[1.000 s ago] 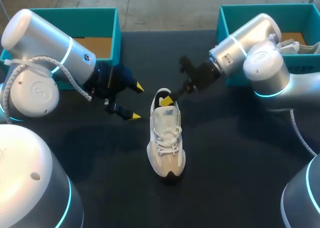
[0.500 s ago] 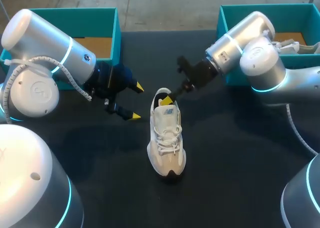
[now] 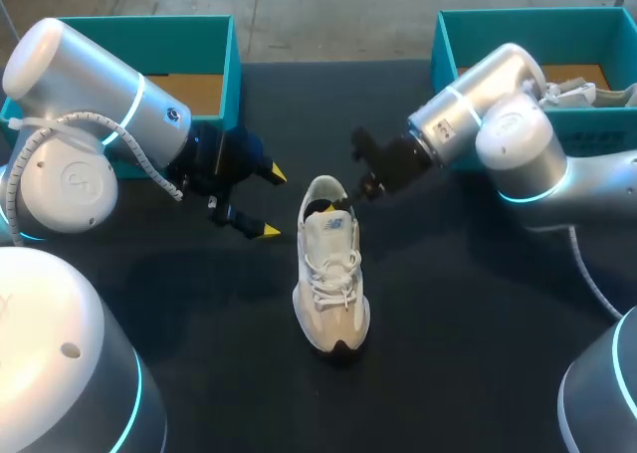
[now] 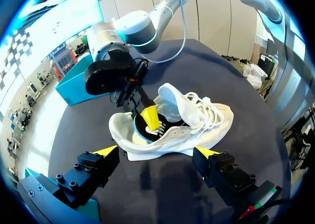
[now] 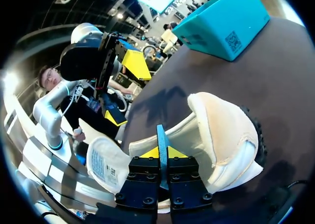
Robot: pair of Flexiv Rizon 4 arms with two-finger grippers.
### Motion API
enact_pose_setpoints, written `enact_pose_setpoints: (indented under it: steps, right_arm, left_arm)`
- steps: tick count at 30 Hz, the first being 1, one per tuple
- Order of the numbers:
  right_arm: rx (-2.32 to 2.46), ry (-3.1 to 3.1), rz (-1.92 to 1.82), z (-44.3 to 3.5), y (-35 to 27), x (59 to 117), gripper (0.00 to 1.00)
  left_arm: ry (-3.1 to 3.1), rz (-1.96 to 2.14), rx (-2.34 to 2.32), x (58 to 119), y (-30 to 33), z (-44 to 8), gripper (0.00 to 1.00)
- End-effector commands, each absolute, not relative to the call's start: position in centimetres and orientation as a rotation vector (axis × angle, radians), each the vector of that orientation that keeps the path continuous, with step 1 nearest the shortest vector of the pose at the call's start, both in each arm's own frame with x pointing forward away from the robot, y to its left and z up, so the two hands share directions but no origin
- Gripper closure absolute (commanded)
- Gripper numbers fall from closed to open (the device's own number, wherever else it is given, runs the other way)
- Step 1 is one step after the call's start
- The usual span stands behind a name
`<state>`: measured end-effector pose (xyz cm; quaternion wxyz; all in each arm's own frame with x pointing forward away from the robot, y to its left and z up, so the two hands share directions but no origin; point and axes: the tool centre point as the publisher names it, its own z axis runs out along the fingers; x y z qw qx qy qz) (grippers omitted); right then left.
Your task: Take the shoe out of the shoebox, open the shoe tongue, remove and reinsert the insole, then place the shoe into the shoebox
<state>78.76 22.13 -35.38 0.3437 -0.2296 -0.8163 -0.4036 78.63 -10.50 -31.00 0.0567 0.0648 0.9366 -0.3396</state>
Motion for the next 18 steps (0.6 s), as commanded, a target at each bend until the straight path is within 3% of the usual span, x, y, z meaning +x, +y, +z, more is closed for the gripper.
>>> enact_pose_setpoints:
  steps: [1,4,18]
  right_arm:
    - [-0.604,-2.144,-1.045,-34.8,22.4,78.5,1.0]
    - [-0.609,-2.163,-1.043,-34.2,22.5,78.5,0.8]
    - [-0.616,-2.23,-1.044,-32.3,22.7,78.8,0.64]
  left_arm:
    - [2.842,-1.025,0.196,78.6,-10.5,-31.0,0.0]
    - [2.842,-1.025,0.196,78.6,-10.5,-31.0,0.0]
    - [2.842,-1.025,0.196,78.6,-10.5,-31.0,0.0]
